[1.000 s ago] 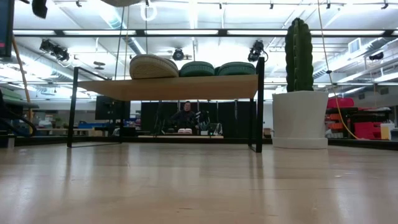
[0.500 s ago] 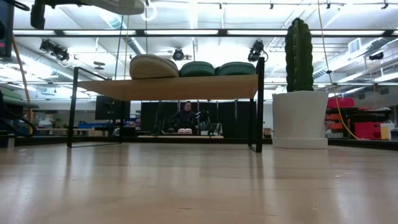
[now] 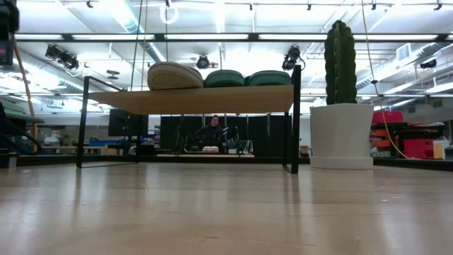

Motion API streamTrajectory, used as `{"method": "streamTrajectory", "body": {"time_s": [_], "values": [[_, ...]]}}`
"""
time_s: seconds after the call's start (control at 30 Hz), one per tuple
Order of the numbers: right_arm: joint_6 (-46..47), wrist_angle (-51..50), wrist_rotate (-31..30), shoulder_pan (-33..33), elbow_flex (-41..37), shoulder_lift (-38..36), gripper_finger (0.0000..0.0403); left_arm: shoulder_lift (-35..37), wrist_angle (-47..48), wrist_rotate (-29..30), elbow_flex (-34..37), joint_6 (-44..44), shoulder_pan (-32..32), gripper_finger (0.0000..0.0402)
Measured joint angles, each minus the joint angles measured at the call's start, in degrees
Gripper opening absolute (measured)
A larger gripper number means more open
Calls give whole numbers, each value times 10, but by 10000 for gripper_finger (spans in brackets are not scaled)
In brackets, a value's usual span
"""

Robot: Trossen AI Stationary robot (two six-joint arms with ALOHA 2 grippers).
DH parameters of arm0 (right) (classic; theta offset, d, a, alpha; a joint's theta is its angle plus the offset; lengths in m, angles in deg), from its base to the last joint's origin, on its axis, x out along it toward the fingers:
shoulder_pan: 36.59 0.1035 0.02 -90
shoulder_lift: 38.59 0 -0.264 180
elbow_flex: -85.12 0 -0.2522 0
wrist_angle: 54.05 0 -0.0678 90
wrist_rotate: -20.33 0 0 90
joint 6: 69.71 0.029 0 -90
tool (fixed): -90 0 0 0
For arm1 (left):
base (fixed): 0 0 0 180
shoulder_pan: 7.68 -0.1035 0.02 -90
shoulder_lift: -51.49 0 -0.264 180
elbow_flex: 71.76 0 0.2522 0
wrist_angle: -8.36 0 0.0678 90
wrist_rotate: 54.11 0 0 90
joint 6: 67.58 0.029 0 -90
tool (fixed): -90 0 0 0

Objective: Pick and place slides into the shelf
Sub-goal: Put the gray slide on the shelf

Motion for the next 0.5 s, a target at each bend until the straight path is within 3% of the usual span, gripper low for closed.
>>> {"method": "streamTrajectory", "body": {"time_s": [0.27,0.33,0.5], "values": [[0,0,15,-5,0,0,113,-102,394,-202,-219,-230,-148,35],[0,0,17,-4,0,0,113,-134,461,-259,-257,-291,-202,35],[0,1,28,-4,0,0,113,-198,567,-466,-328,-445,-351,35]]}}
